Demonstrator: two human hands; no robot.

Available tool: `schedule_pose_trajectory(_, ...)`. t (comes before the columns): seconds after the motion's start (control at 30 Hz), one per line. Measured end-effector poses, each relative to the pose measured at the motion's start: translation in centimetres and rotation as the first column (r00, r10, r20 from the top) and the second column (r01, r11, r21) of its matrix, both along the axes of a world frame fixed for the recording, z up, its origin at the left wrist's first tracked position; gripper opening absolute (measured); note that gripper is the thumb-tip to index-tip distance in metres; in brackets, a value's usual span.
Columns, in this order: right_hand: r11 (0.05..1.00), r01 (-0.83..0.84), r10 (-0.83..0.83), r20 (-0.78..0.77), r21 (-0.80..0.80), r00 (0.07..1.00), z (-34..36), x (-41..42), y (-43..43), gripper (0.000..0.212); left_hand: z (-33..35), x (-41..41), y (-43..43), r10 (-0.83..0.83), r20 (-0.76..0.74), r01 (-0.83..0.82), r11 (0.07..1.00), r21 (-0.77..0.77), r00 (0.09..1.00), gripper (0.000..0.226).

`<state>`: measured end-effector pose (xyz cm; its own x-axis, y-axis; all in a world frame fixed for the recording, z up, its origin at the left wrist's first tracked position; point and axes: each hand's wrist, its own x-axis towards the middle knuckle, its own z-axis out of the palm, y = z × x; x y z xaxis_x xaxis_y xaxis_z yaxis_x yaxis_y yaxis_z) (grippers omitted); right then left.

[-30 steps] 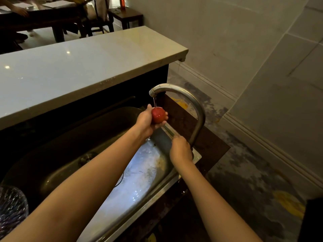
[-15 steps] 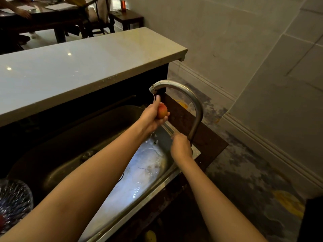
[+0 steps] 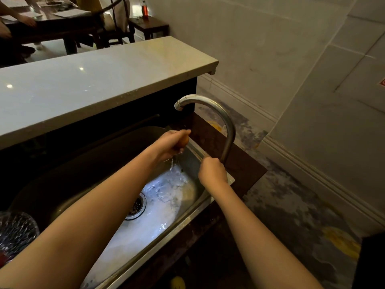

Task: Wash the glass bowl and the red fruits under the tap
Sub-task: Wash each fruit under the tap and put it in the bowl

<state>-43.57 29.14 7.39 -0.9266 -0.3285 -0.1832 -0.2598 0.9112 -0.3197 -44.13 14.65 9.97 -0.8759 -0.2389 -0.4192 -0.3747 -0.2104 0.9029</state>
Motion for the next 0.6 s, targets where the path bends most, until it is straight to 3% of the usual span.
schedule_pose_trajectory(0.07, 1.0, -0.019, 0.018, -0.048, -0.022, 0.999, 0.8, 0.1, -0.5, 0.027, 0.3, 1.2, -0.8, -0.046, 0.018, 0.048, 0.992, -0.113, 0.999, 0.024)
schedule_pose_trajectory(0.13, 0.988, -0.108, 0.096, -0.109, -0.107, 0.989, 1.6, 0.2, -1.8, 0.045, 0.7, 2.4, -1.7, -0.05, 0.062, 0.063, 0.97, -0.235, 0.997, 0.03)
schedule_pose_trajectory(0.23, 0.902, -0.291, 0.298, -0.028, -0.32, 0.954, 2.5, 0.4, -4.8, 0.067, 1.2, 4.6, -3.1, -0.048, 0.101, 0.083, 0.92, -0.383, 0.994, 0.04)
schedule_pose_trajectory(0.33, 0.82, -0.382, 0.43, 0.018, -0.426, 0.903, 2.6, 1.1, -7.9, 0.055, 1.1, 7.3, -5.0, -0.008, 0.096, 0.057, 0.852, -0.521, 0.995, 0.032)
schedule_pose_trajectory(0.43, 0.748, -0.437, 0.529, 0.05, -0.5, 0.847, 1.9, 3.3, -10.9, 0.04, 0.7, 11.3, -7.6, 0.077, 0.102, -0.011, 0.846, -0.534, 0.992, 0.028)
schedule_pose_trajectory(0.6, 0.596, -0.636, 0.735, 0.015, -0.491, 0.677, 0.4, 9.2, -17.4, 0.044, -0.2, 19.9, -12.2, 0.309, 0.122, -0.189, 0.801, -0.567, 0.943, 0.029)
